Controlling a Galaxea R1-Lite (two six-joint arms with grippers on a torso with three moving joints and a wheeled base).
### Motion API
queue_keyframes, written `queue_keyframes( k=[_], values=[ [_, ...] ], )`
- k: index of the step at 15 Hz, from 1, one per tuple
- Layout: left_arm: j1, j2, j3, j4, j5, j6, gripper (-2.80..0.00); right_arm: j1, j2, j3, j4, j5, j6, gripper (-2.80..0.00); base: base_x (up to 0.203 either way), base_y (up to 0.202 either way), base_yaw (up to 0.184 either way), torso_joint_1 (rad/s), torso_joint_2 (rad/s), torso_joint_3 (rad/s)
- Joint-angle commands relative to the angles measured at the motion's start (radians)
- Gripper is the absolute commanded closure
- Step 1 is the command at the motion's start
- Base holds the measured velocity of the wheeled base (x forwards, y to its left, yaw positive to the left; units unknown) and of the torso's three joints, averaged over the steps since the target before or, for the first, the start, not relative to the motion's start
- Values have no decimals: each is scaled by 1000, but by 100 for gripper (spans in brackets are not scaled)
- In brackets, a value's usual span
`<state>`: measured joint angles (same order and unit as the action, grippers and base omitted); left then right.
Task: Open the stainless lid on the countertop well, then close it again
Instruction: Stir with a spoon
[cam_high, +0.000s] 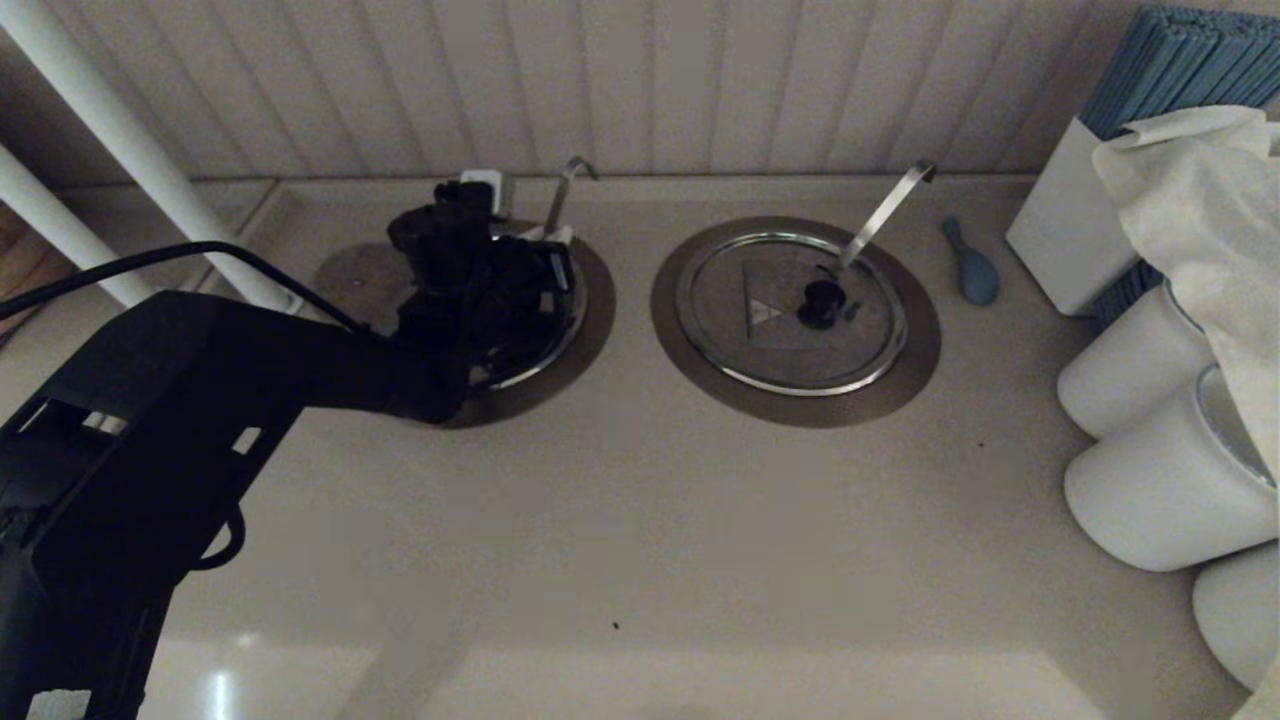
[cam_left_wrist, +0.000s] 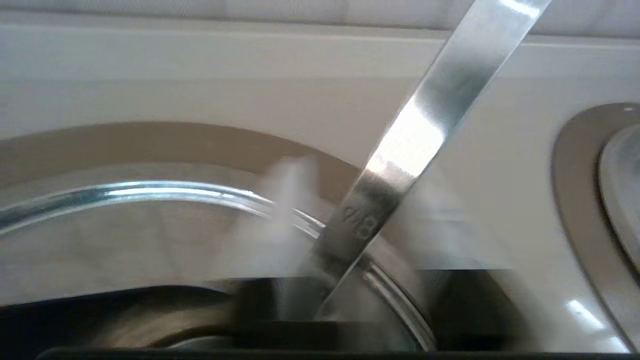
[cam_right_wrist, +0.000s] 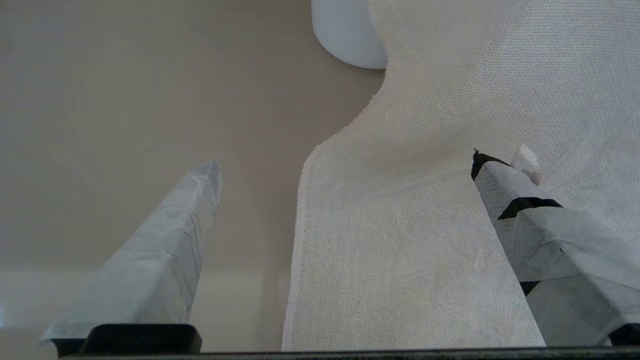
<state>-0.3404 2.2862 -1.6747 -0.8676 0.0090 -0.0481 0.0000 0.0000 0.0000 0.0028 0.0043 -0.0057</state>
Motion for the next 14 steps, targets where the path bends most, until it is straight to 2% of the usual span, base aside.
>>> queue_keyframes(
  k=[1,5,8,12,14],
  values=[
    [0,-4,3,-4,-1,-4,0,0,0,0,0,0,0,-280,0,0,0,0,0,0],
    [1,15,-2,-2,-3,-4,0,0,0,0,0,0,0,-280,0,0,0,0,0,0],
    [7,-38,7,-4,0,-11,0,0,0,0,0,0,0,-280,0,0,0,0,0,0],
    [41,-130,119,7,-26,-18,0,0,0,0,0,0,0,-280,0,0,0,0,0,0],
    [55,-136,130,21,-35,-16,0,0,0,0,0,0,0,-280,0,0,0,0,0,0]
  ],
)
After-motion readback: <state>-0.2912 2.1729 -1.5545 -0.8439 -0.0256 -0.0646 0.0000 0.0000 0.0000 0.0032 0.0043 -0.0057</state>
